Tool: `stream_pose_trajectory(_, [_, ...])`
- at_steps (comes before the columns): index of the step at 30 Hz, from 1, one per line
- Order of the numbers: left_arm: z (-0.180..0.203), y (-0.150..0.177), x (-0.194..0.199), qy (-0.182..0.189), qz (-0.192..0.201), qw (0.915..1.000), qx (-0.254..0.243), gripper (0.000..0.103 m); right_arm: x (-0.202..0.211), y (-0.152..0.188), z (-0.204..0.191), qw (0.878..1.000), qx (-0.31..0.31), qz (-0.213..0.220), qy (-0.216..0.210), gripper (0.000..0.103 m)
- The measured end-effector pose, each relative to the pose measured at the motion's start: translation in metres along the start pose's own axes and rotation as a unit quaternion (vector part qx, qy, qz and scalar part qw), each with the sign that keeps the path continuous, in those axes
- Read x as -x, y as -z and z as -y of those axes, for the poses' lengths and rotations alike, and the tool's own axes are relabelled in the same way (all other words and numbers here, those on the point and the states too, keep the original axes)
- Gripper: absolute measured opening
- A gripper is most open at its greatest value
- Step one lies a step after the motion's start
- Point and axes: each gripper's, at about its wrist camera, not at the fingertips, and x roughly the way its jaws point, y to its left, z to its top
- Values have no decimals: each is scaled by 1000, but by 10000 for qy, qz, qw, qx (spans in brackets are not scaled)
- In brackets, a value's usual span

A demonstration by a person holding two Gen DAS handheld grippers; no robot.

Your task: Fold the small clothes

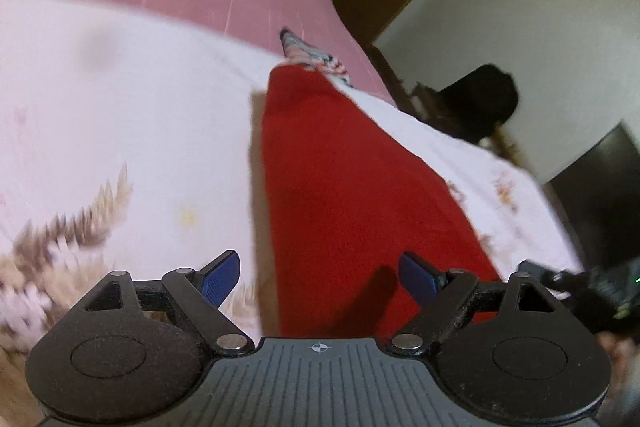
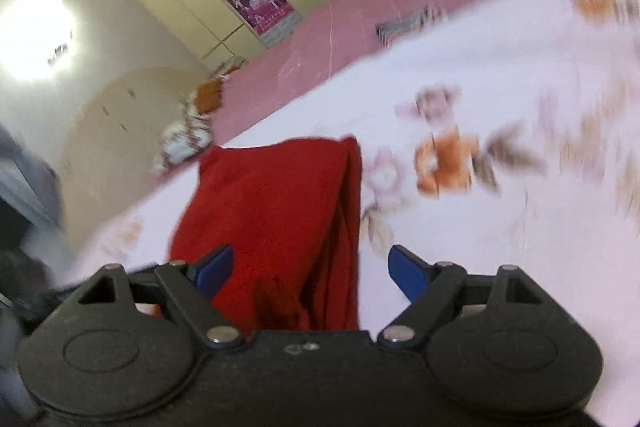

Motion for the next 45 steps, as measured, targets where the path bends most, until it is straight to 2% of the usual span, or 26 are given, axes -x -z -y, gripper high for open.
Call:
stream_pose_trajectory(3, [-16, 0, -8, 403, -355, 9981, 299, 86, -9, 2, 17, 9992, -308, -123, -208, 84])
stream_pose_trajectory(5, [-18, 0, -12, 518, -434, 9975, 210, 86, -20, 2, 24, 9978, -476, -325, -328, 83])
stream_pose_trajectory(8, [-20, -4, -17, 670, -549, 9961, 166, 86, -25, 1, 28, 9961, -547, -341, -599, 84])
stream_pose_trajectory(11, [-15, -10, -27, 784, -702, 9944, 21, 86, -35, -5, 23, 9954, -348, -568, -693, 83])
stream_pose_trajectory(13, [-5, -13, -36, 686, -715, 9948, -221, 85, -44, -10, 13, 9949, -45, -770, -655, 81])
stream_pose_trajectory(16, [21, -17, -46, 317, -701, 9947, -689, 81, -66, -16, 1, 9932, 25, -896, -747, 76])
stream_pose_trajectory(18, [19, -20, -45, 309, -686, 9955, -570, 71, -77, -18, -9, 9928, 185, -953, -700, 72])
stream_pose_trajectory(19, [14, -20, -43, 372, -678, 9959, -477, 69, -79, -19, -13, 9924, 335, -998, -642, 70])
stream_pose_trajectory(21, [6, -17, -40, 506, -635, 9959, -407, 68, -74, -18, -13, 9920, 372, -1054, -578, 57])
stream_pose_trajectory(23, [14, -14, -41, 376, -554, 9963, -537, 68, -69, -14, -7, 9927, 268, -994, -626, 53])
stream_pose_trajectory(25, [33, -13, -48, 16, -466, 9938, -1012, 68, -71, -9, -15, 9947, 308, -837, -511, 51])
stream_pose_trajectory(27, [56, -5, -50, -337, -330, 9857, -1618, 68, -75, -4, -31, 9955, 557, -721, -274, 52])
stream_pose_trajectory(29, [73, -3, -53, -546, -223, 9791, -1948, 65, -76, 1, -45, 9949, 752, -664, -106, 52])
stream_pose_trajectory(30, [77, -2, -51, -581, -181, 9779, -1998, 59, -76, 2, -47, 9952, 734, -643, -74, 49])
stream_pose_trajectory(33, [84, -3, -42, -647, -72, 9755, -2099, 49, -69, 6, -53, 9961, 719, -499, -90, 39])
stream_pose_trajectory(38, [89, -7, -25, -642, -26, 9746, -2147, 45, -56, 11, -66, 9961, 788, -309, -229, 38])
stream_pose_trajectory(45, [95, -10, 13, -644, 135, 9741, -2165, 45, -46, 15, -95, 9933, 1079, -293, -291, 38])
